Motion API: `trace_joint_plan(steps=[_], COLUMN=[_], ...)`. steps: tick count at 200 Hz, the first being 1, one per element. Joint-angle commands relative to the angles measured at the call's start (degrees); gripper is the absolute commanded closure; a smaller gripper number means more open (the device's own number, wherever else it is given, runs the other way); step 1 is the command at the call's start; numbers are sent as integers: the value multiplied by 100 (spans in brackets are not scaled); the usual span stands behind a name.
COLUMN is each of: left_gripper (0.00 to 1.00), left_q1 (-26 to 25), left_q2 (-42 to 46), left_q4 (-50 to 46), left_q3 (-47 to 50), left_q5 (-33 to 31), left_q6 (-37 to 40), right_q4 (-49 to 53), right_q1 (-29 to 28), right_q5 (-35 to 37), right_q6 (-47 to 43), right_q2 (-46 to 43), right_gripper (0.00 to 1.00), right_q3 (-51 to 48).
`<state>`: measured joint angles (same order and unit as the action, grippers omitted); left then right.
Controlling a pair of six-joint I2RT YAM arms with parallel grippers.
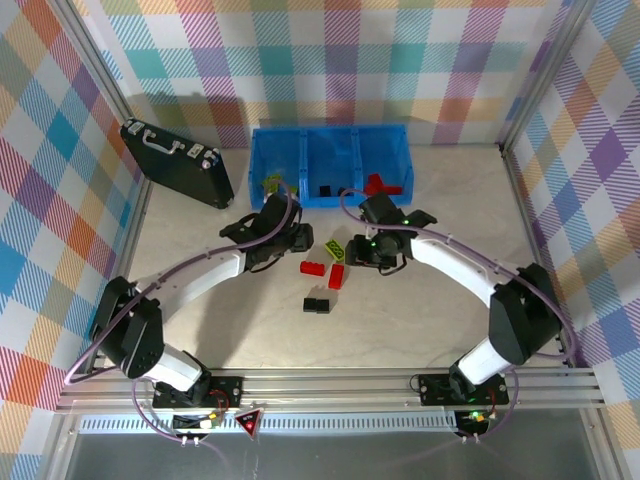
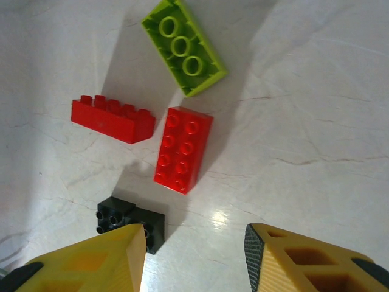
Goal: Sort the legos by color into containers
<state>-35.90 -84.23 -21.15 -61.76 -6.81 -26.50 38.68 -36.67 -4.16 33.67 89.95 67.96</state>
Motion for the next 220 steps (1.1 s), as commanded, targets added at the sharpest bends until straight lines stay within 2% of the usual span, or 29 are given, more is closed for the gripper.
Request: trace_joint_plan(steps=[1, 31, 68, 159, 220], left_gripper=[53, 53, 53, 53, 53], left_q1=[279, 728, 978, 1046, 1051], left_q2=[327, 634, 960, 1336, 1370], left_q4=[-210, -45, -88, -179, -163], left_q3=[353, 922, 1311, 1569, 1591], left_q5=[186, 599, 646, 564, 540], left_q6=[-302, -624, -672, -760, -760], right_q4=[224, 447, 615, 838, 1199], right_q1=[-157, -306, -476, -874, -1383], right_q5=[-35, 78, 234, 487, 619], right_q6=[-9, -49, -63, -93, 37], right_q2=[303, 737, 1189, 1888, 1719], right_gripper=[51, 51, 51, 51, 51], right_q3=[303, 666, 985, 1514, 1502])
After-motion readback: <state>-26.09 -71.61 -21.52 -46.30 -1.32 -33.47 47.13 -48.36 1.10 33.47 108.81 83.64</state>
